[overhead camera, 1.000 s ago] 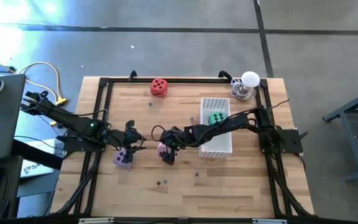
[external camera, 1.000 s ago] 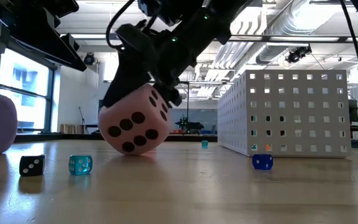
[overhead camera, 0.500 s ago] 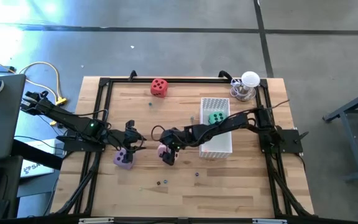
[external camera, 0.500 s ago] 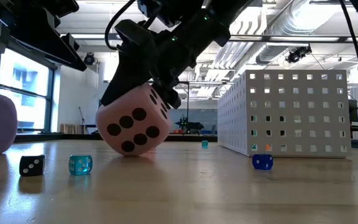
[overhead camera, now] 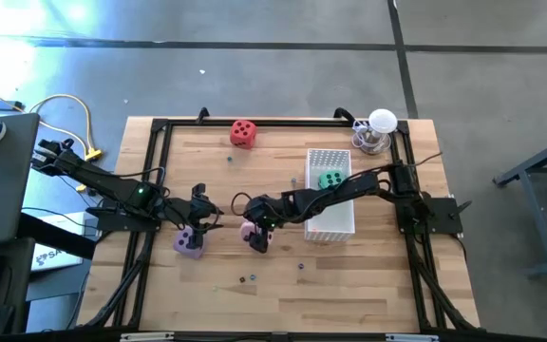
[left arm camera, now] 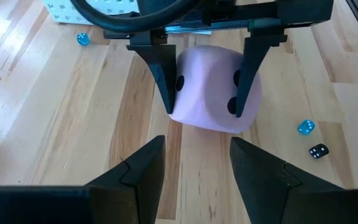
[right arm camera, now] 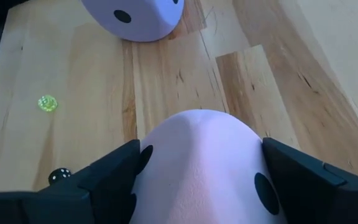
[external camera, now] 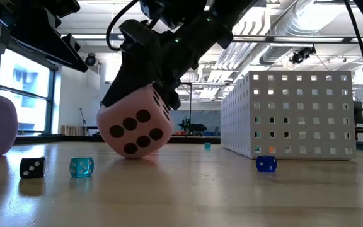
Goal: Pick & Place Dice
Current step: Put the pink die into the white bin
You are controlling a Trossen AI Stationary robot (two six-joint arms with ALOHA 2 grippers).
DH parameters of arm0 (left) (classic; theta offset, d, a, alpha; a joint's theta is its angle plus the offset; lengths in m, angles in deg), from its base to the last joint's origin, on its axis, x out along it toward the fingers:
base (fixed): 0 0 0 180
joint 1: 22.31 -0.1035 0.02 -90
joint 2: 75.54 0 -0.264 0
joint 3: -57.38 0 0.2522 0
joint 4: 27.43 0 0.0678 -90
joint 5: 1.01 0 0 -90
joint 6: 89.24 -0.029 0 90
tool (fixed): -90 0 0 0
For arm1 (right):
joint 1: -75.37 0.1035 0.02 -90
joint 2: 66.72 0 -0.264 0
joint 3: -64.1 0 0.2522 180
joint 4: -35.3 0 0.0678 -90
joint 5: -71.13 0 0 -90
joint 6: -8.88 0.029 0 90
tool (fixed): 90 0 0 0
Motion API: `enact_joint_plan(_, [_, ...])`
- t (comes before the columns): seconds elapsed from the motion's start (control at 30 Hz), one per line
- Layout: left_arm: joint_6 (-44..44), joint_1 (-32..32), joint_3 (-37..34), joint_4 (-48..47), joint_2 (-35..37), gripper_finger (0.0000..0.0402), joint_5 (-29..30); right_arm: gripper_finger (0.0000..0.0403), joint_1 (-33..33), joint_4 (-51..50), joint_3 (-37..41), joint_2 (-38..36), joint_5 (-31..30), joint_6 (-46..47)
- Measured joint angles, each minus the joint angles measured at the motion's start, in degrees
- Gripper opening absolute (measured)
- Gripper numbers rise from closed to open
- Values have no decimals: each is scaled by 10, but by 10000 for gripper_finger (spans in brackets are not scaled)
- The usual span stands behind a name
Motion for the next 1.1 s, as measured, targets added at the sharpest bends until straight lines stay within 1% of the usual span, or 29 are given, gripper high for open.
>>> enact_joint_plan(0.23, [0,0,0,-2,0,174,0,292,10,-16,1,-16,-84,-46])
enact_joint_plan(0.4, [0,0,0,-4,0,174,0,282,13,-75,-8,-39,-147,-66])
enact_joint_plan(0.47, [0,0,0,-5,0,174,0,279,16,-91,-8,-58,-174,-75])
enact_joint_plan(0.6, [-1,0,0,-6,0,174,0,278,33,-78,-11,-112,-187,-92])
enact_joint_plan(0.67, [-1,0,0,-7,0,174,0,278,46,-54,-12,-139,-197,-106])
enact_joint_plan(0.77, [0,1,0,-8,0,174,0,276,75,-83,-11,-188,-241,-114])
enact_joint_plan(0.83, [0,4,0,-11,0,174,0,276,100,-124,-13,-222,-288,-95])
enact_joint_plan(0.93, [0,9,0,-11,-1,174,0,276,138,-212,-13,-259,-394,-40])
enact_joint_plan(1.03, [0,12,0,-10,-2,174,0,275,178,-329,-11,-283,-479,63])
enact_joint_plan(1.1, [0,12,0,-10,-3,174,0,274,200,-393,-12,-291,-525,151])
